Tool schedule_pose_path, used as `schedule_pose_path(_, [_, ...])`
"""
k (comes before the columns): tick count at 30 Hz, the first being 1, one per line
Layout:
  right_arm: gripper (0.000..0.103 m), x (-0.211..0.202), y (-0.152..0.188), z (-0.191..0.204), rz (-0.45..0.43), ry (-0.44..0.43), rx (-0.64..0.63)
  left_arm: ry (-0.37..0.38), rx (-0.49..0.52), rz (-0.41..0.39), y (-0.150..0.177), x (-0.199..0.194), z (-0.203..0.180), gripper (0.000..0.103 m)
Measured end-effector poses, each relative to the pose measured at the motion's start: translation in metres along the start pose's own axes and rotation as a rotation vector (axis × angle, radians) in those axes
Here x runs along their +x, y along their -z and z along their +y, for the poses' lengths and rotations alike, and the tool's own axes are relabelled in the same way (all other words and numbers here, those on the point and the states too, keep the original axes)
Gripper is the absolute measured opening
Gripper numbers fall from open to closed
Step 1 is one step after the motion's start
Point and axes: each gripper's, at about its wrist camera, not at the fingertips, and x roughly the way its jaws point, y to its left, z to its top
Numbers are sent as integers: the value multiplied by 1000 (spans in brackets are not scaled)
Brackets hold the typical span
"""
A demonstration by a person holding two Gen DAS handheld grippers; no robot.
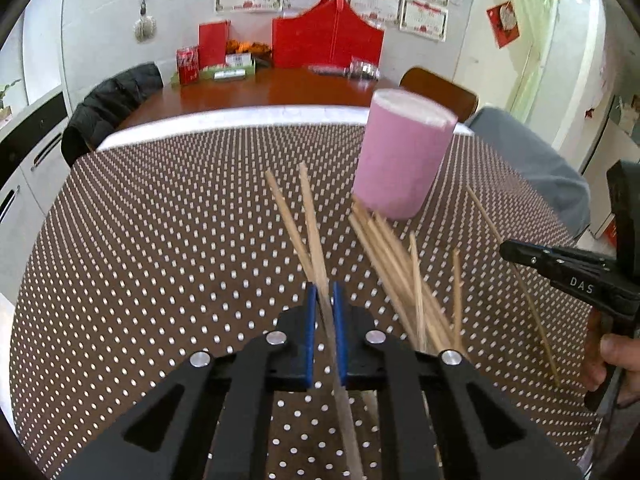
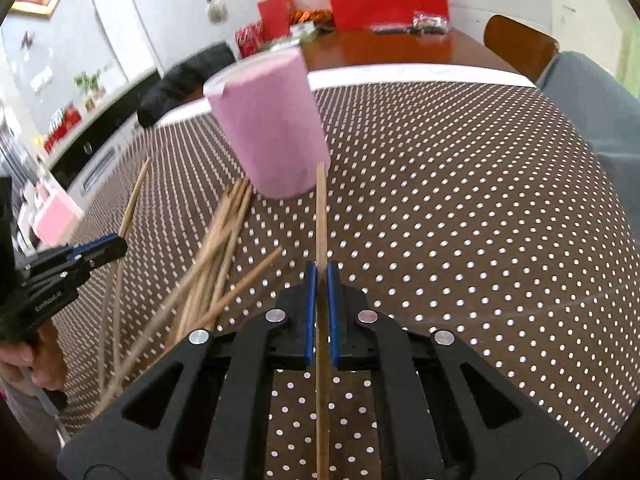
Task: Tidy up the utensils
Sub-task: 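Close the left gripper on a wooden chopstick while the right gripper holds its chopstick, then lift both held chopsticks upright and carry them over the pink cup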
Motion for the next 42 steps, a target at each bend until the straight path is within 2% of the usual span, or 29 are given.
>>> schedule_pose_path(5, [6,-17,-5,-9,-56,-31,39,29,16,-50,-6,-12,-7,7])
schedule_pose_path(11, [6,-27,-6,-11,-70,-52,29,33,12,-52,-15,-9,-6,6])
schedule_pose_path(14, [6,-20,-6,-6,-49,-54,19,1,37,-21,-15,-2,-6,7])
schedule_pose_path(15, [6,-16,-6,-4,-41,-55,14,-7,45,-7,-13,1,-6,15])
schedule_pose_path(16, [6,-14,-6,-3,-35,-55,9,-21,54,4,-11,4,-6,36])
schedule_pose_path(18, [6,-10,-6,0,-19,-60,3,-50,64,17,-8,9,-1,50])
schedule_pose_path(26, [6,4,-4,3,19,-52,-4,-121,70,146,2,52,15,50])
schedule_pose_path(29, [6,13,-4,6,47,-43,-10,-118,80,143,2,51,15,49])
schedule_pose_path(32, [6,26,-5,11,95,-17,-31,-88,102,162,-6,53,12,22])
schedule_pose_path(33, [6,32,-5,12,116,-3,-42,-88,122,167,-7,53,7,7])
schedule_pose_path(36, [6,40,-9,20,143,40,-91,-103,138,167,-6,52,2,6])
schedule_pose_path(40, [6,45,-9,40,149,125,-209,-97,62,146,-5,47,14,6])
schedule_pose_path(42, [6,42,-8,40,138,83,-188,-97,34,121,-4,41,19,6])
